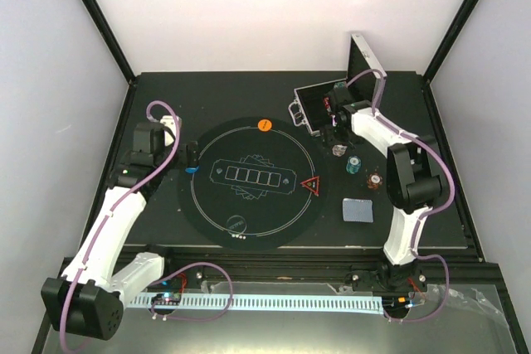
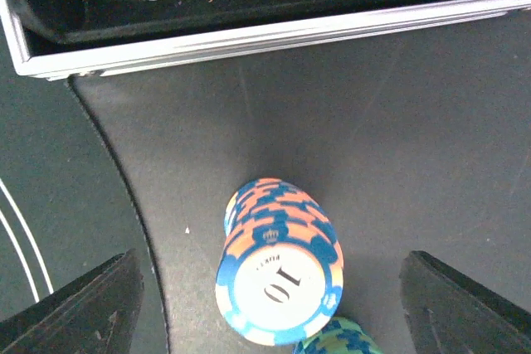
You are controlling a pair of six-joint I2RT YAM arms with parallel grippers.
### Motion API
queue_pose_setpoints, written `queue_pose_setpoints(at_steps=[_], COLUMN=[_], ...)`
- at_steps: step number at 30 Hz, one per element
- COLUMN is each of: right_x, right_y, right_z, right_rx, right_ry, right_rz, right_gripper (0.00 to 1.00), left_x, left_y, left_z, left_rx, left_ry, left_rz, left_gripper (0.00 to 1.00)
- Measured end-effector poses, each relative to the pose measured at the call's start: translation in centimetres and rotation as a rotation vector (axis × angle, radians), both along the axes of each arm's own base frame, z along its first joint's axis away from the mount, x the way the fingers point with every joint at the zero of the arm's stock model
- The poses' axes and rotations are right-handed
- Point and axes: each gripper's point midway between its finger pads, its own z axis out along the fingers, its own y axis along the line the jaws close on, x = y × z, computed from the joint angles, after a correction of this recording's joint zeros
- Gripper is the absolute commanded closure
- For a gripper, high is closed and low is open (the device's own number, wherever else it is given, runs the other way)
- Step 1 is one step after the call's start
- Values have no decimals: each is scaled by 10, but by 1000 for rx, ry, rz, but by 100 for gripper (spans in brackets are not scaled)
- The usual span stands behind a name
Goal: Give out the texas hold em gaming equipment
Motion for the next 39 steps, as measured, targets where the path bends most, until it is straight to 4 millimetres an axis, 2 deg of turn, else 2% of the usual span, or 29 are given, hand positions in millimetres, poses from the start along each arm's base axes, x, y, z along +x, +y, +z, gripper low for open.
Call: queue_pose_setpoints(at_steps=[5, 19, 32, 39], right_x=[7, 3, 0, -1], right_y=[0, -10, -8, -8], right_z=[-9, -19, -22, -21], right_rx=[-16, -32, -19, -17], right_ry=[19, 56, 65, 68], right_rz=[-7, -31, -26, -25], right_gripper=[27, 47, 59, 60], left_x=[1, 1, 2, 2], left_y=[0, 0, 0, 0], left_z=[3, 4, 4, 4], left_rx=[2, 2, 7, 8], left_ry=[-13, -19, -20, -21], left_rz=[-3, -3, -8, -8], left_gripper=[1, 1, 1, 1])
